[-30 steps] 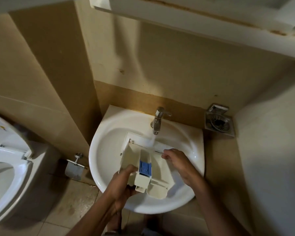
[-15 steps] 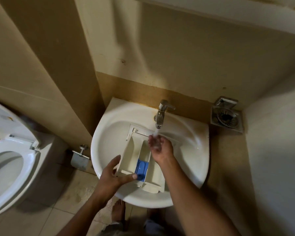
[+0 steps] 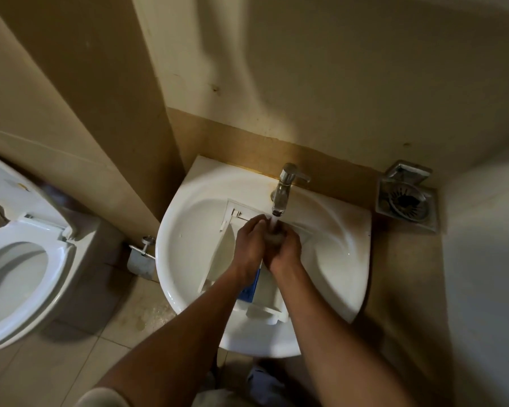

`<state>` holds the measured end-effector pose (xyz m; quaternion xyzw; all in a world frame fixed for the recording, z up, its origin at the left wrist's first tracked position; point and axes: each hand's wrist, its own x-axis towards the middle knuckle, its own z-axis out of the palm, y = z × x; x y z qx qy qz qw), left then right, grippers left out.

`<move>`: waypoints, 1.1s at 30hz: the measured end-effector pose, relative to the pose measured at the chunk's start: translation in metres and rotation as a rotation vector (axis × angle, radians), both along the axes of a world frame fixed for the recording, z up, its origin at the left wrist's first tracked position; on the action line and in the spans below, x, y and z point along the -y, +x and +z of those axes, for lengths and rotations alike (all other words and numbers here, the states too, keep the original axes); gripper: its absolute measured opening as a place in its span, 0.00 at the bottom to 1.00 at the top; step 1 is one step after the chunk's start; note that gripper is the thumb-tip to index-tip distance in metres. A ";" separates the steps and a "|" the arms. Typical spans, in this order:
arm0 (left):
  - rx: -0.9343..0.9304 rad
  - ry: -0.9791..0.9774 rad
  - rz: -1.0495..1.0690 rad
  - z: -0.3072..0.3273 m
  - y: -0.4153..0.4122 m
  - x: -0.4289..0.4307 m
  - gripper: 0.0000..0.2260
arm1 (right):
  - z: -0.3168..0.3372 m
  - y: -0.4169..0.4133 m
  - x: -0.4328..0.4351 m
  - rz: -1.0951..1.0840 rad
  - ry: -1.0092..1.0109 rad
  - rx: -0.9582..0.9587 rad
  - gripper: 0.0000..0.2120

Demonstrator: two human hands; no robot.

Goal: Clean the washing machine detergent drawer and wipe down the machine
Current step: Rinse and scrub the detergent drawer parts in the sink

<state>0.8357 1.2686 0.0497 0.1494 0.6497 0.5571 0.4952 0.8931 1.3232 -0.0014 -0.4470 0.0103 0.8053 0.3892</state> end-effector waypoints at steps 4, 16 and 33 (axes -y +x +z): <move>0.343 0.012 0.248 -0.010 -0.007 -0.014 0.15 | -0.010 -0.003 -0.004 0.199 0.212 0.311 0.07; 0.327 -0.058 0.417 -0.035 0.009 -0.016 0.14 | -0.008 0.000 0.005 0.044 -0.030 -0.077 0.14; 0.564 0.052 0.559 -0.016 0.016 0.002 0.12 | 0.005 0.012 0.015 0.070 0.018 -0.118 0.21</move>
